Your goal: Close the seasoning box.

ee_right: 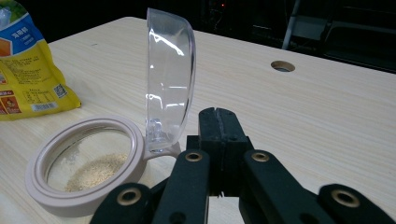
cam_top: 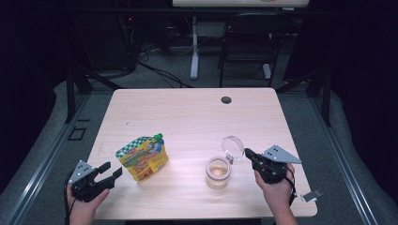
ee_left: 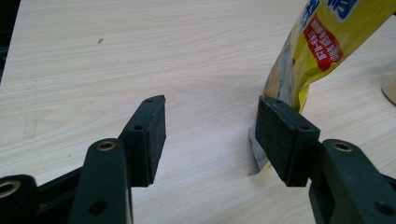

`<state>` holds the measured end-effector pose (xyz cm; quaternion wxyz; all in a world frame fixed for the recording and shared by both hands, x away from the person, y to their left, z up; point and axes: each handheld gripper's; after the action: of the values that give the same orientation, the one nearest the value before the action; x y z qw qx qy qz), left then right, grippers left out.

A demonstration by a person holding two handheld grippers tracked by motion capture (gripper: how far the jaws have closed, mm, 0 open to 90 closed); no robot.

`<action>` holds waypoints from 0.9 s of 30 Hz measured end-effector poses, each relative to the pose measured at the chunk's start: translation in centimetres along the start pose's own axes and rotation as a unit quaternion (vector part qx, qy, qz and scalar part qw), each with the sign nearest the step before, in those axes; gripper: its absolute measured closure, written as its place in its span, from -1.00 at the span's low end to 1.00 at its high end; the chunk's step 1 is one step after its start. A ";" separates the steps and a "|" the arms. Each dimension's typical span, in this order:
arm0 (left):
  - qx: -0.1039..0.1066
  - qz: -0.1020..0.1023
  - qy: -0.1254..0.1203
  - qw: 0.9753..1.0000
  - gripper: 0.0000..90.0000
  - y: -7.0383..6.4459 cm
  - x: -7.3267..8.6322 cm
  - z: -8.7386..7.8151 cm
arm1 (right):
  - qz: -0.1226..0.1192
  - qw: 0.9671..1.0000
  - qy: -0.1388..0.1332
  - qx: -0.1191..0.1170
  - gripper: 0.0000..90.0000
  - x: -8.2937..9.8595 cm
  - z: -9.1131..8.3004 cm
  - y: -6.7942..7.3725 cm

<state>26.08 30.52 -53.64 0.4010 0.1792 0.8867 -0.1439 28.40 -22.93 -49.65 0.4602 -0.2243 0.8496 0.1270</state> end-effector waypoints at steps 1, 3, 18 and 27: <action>0.000 0.001 0.001 1.000 -0.04 0.0 0.0 0.0 | 0.000 1.000 0.000 -0.002 1.00 0.0 0.0 0.0; -0.001 0.002 0.002 1.000 -0.04 0.0 0.0 0.1 | 0.002 1.000 0.001 -0.004 1.00 0.0 0.2 0.0; 0.001 0.003 0.002 1.000 -0.04 -0.2 0.0 0.3 | 0.000 1.000 -0.002 -0.010 1.00 -0.2 0.3 0.3; 0.002 0.003 0.000 1.000 -0.04 -0.2 0.1 0.2 | 0.001 1.000 -0.007 -0.013 1.00 -0.2 0.4 0.5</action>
<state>26.09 30.23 -53.82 0.4013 0.1825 0.8859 -0.1445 28.57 -22.24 -49.66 0.4635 -0.2287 0.8446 0.1395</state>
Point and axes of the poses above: each handheld gripper's, and its own axes: z roughly forward along the jaws, x roughly out of its underside, y roughly to its left, and after that the axes turned 10 degrees about y, right-handed
